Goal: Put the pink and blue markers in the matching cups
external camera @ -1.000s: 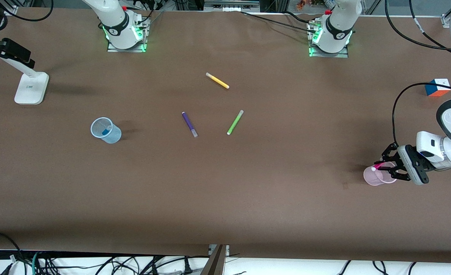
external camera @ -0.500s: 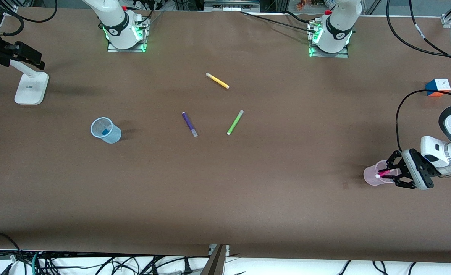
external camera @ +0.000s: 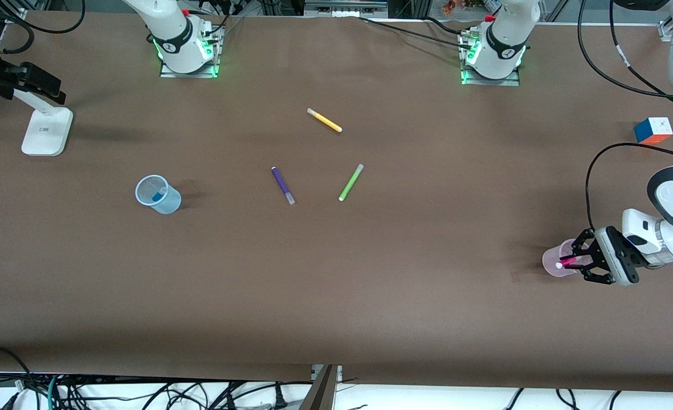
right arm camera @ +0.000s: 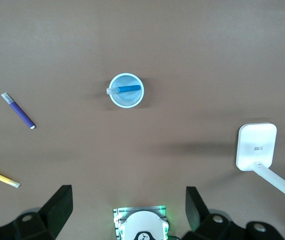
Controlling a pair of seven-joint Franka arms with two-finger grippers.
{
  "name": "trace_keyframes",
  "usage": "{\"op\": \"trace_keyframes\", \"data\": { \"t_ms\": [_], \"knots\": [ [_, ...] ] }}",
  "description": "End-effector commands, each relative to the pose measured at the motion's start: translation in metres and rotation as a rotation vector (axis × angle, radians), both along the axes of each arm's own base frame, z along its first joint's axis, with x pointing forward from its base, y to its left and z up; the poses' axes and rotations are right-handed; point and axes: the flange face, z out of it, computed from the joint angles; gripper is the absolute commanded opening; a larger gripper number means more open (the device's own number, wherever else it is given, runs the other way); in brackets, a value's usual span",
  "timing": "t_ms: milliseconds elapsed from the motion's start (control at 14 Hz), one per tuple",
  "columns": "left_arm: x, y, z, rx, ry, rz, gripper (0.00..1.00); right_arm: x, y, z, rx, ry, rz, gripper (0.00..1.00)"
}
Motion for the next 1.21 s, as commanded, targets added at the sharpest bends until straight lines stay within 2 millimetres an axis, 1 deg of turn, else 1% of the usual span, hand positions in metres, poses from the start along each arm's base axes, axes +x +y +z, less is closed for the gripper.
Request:
{"op": "trace_keyframes", "data": {
  "t_ms": [0, 143, 214, 357, 429, 500, 571, 714, 786, 857, 929, 1000, 1143],
  "knots": [
    [0.004, 0.007, 0.002, -0.024, -0.030, -0.018, 0.29, 0.003, -0.005, 0.005, 0.012, -0.007, -0.008, 1.00],
    [0.004, 0.008, 0.002, -0.023, -0.029, -0.017, 0.94, 0.003, -0.002, 0.004, 0.012, -0.007, -0.003, 1.00],
    [0.004, 0.007, 0.002, -0.022, -0.029, -0.019, 1.00, 0.004, -0.001, 0.003, 0.011, -0.004, -0.002, 1.00],
    [0.005, 0.007, 0.006, -0.016, -0.034, -0.020, 1.00, 0.005, -0.001, 0.004, 0.013, -0.007, -0.002, 1.00],
    [0.005, 0.008, 0.013, -0.011, -0.035, -0.014, 1.00, 0.005, -0.001, 0.004, 0.011, -0.007, 0.000, 1.00],
    [0.007, 0.004, 0.028, -0.003, -0.045, -0.005, 1.00, 0.005, 0.001, 0.004, 0.011, -0.009, 0.001, 1.00],
    [0.006, -0.003, 0.055, 0.010, -0.037, 0.037, 1.00, 0.005, 0.001, 0.004, 0.011, -0.009, 0.002, 1.00],
    [-0.004, -0.022, 0.099, 0.062, 0.083, 0.157, 1.00, 0.005, -0.001, 0.004, 0.011, -0.009, 0.000, 1.00],
    [-0.013, -0.032, 0.123, 0.110, 0.151, 0.238, 1.00, 0.005, -0.001, 0.004, 0.011, -0.009, 0.000, 1.00],
    [-0.020, -0.048, 0.144, 0.139, 0.204, 0.296, 1.00, 0.006, 0.000, 0.004, 0.013, -0.011, 0.000, 1.00],
    [-0.027, -0.063, 0.163, 0.165, 0.240, 0.339, 1.00, 0.006, -0.002, 0.003, 0.014, -0.008, -0.004, 1.00],
    [-0.034, -0.073, 0.179, 0.193, 0.265, 0.383, 1.00, 0.007, -0.003, 0.003, 0.014, -0.004, -0.006, 1.00],
    [-0.048, -0.094, 0.203, 0.231, 0.321, 0.449, 1.00, 0.007, -0.003, 0.005, 0.030, -0.009, -0.009, 1.00]
  ]
}}
